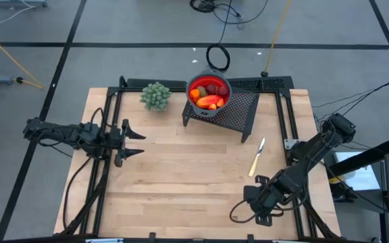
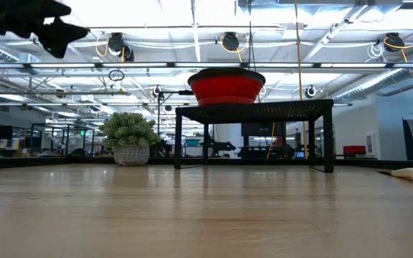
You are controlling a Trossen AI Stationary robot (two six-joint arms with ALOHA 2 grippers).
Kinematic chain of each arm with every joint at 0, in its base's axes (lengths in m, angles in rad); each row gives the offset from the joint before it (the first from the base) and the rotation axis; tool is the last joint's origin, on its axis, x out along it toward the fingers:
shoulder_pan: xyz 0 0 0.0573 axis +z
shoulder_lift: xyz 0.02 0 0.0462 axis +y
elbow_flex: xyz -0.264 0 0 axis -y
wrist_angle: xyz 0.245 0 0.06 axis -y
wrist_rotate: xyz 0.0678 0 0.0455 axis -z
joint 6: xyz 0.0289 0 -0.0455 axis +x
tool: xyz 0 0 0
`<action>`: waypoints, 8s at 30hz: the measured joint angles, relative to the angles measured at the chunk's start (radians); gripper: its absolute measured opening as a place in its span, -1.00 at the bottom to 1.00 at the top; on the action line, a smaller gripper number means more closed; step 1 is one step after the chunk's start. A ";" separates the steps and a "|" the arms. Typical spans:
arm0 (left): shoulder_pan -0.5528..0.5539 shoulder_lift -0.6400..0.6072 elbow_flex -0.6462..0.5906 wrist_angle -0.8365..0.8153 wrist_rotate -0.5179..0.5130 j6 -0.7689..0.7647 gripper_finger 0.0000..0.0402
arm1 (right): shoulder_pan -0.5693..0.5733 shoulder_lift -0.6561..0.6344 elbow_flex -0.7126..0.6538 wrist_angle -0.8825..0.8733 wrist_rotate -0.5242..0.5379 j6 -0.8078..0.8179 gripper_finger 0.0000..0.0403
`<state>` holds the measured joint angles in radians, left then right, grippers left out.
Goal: Pick & Place Fruit
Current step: Put the pear into the red strainer bowl
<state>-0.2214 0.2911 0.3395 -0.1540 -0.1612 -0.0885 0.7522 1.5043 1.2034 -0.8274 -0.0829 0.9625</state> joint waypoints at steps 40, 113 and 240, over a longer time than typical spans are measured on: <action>0.000 -0.090 -0.052 0.006 -0.024 -0.046 0.25 | -0.052 0.000 -0.038 -0.091 -0.153 -0.029 0.25; 0.000 -0.090 -0.053 0.000 -0.024 -0.099 0.25 | -0.051 -0.001 -0.418 0.331 -0.068 -0.042 -0.01; 0.000 -0.088 -0.053 -0.013 -0.041 -0.036 0.25 | -1.049 -0.417 -0.214 0.829 0.313 -0.842 -0.37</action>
<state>-0.2214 0.2028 0.2867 -0.1675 -0.2020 -0.1241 -0.2967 1.0870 0.9898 0.0016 0.2302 0.1205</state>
